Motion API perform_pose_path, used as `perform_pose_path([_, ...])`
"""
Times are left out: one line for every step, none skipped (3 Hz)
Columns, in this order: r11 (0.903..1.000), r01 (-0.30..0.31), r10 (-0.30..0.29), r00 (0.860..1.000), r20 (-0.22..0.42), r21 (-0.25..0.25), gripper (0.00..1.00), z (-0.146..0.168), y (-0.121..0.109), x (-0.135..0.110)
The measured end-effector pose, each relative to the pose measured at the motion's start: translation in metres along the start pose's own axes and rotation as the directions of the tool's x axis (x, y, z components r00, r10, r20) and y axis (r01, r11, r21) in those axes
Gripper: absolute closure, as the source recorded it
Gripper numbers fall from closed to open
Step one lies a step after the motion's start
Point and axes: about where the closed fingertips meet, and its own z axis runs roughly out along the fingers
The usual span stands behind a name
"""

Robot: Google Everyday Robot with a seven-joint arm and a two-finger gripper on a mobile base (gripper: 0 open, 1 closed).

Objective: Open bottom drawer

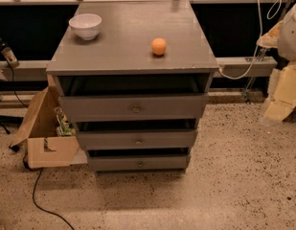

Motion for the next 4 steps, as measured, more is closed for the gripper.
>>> perform_pose_path([1.0,0.0,0.0,1.0,0.0,0.0,0.0,0.0,0.0,0.0])
perform_pose_path([0.9971,0.026,-0.017,0.991,0.132,-0.071,0.0,0.052,0.008,-0.002])
perform_pose_path([0.9903,0.06,-0.027,0.968,0.251,-0.126,0.0,0.1,0.013,-0.009])
perform_pose_path([0.9904,0.059,-0.027,0.968,0.249,-0.125,0.0,0.099,0.013,-0.009])
